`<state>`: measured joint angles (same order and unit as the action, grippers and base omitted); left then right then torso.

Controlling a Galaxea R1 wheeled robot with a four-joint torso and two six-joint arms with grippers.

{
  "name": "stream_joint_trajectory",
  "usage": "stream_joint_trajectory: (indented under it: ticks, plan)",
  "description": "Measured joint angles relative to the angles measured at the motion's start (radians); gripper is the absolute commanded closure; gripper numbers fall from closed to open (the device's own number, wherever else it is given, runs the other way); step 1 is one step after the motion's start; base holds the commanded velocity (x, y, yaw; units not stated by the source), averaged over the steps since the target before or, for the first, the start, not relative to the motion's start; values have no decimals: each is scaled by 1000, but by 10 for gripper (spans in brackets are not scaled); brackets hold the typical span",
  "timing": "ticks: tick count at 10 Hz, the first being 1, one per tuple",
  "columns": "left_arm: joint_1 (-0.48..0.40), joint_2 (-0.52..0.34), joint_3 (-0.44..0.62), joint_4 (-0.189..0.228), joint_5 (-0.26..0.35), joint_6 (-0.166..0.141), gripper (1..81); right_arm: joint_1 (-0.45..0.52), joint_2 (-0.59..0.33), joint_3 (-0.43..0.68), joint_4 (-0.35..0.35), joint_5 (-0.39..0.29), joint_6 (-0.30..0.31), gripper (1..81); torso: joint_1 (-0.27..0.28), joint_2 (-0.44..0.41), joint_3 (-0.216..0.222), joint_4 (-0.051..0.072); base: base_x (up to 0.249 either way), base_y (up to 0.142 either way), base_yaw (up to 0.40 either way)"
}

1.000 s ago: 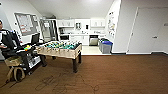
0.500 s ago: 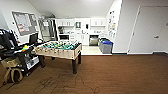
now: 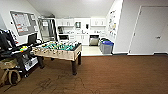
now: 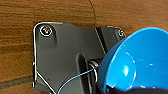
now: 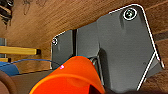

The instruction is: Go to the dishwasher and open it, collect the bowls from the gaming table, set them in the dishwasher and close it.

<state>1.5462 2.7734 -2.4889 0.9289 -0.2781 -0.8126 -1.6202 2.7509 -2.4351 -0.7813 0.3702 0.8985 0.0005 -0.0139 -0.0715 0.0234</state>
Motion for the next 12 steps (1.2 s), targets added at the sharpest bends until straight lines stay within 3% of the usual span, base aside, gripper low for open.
stream_joint_trajectory:
  ticks: [8, 12]
  plan:
    - [-2, 1, 0, 0, -2, 0, 811, -4, 3, -3, 0, 0, -1, 811, 0, 0, 0, 0, 136, -79, 0]
    - [-2, 3, 0, 0, -5, 0, 811, -4, 2, -4, 0, 0, -1, 811, 0, 0, 0, 0, 121, 0, 0]
